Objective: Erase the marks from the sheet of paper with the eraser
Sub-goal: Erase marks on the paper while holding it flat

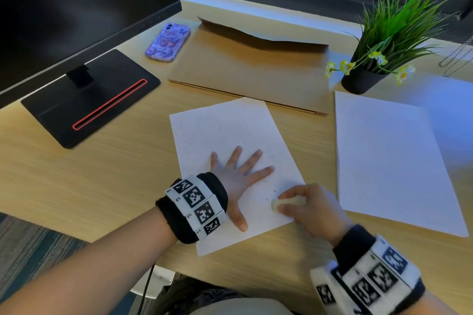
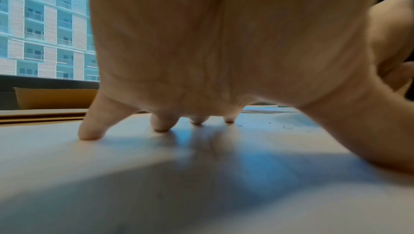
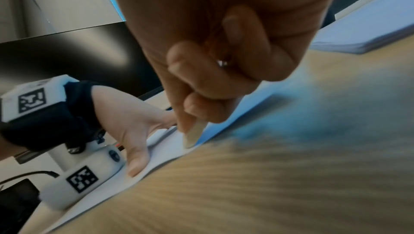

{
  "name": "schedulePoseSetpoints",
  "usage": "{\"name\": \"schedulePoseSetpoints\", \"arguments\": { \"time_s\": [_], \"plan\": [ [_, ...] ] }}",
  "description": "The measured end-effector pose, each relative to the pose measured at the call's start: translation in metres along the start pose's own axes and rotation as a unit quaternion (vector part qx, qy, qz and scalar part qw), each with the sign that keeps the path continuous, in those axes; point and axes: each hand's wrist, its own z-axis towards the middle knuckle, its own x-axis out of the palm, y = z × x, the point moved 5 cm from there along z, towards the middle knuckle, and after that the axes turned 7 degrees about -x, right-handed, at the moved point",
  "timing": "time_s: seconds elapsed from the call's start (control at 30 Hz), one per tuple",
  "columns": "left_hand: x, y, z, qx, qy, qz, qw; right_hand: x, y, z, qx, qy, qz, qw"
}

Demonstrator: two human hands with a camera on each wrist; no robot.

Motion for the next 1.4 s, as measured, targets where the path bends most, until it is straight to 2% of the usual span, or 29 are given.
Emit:
{"name": "schedulePoseSetpoints", "arguments": {
  "time_s": [0.07,0.13,0.3,0.43,0.57,0.73,0.9,0.93,1.07,1.13,1.27,1.3,1.4],
  "plan": [
    [0.000,0.000,0.000,0.003,0.001,-0.001,1.000,0.008,0.001,-0.009,-0.011,0.054,-0.046,0.997],
    [0.000,0.001,0.000,0.005,-0.001,-0.007,1.000,0.006,0.002,-0.004,-0.005,0.067,-0.029,0.997],
    [-0.003,-0.008,-0.006,0.051,-0.014,-0.035,0.998,-0.010,-0.001,0.017,-0.002,-0.005,0.033,0.999],
    [-0.009,-0.022,-0.010,0.125,-0.039,-0.102,0.986,-0.009,-0.006,0.018,0.007,-0.007,0.048,0.999],
    [-0.016,-0.030,-0.006,0.139,-0.074,-0.121,0.980,-0.012,-0.003,0.016,-0.015,-0.020,0.017,1.000],
    [-0.015,-0.030,-0.003,0.129,-0.060,-0.096,0.985,-0.008,-0.001,0.011,-0.002,0.056,-0.008,0.998],
    [-0.014,-0.030,-0.002,0.129,-0.063,-0.091,0.986,-0.032,-0.002,0.018,-0.002,-0.074,0.020,0.997],
    [-0.014,-0.030,-0.002,0.128,-0.062,-0.094,0.985,-0.027,-0.001,0.014,-0.007,-0.063,0.013,0.998],
    [-0.014,-0.030,-0.001,0.130,-0.055,-0.098,0.985,0.005,0.001,-0.004,-0.012,0.068,-0.019,0.997],
    [-0.015,-0.031,-0.002,0.129,-0.050,-0.091,0.986,-0.001,0.001,0.001,-0.007,0.060,-0.004,0.998],
    [-0.016,-0.033,-0.003,0.123,-0.048,-0.075,0.988,-0.022,0.001,0.015,-0.002,-0.047,0.044,0.998],
    [-0.016,-0.033,-0.003,0.122,-0.048,-0.075,0.988,-0.017,0.000,0.012,-0.003,-0.037,0.050,0.998],
    [-0.014,-0.032,-0.002,0.119,-0.051,-0.068,0.989,0.012,0.002,-0.005,0.005,0.067,0.055,0.996]
  ]
}}
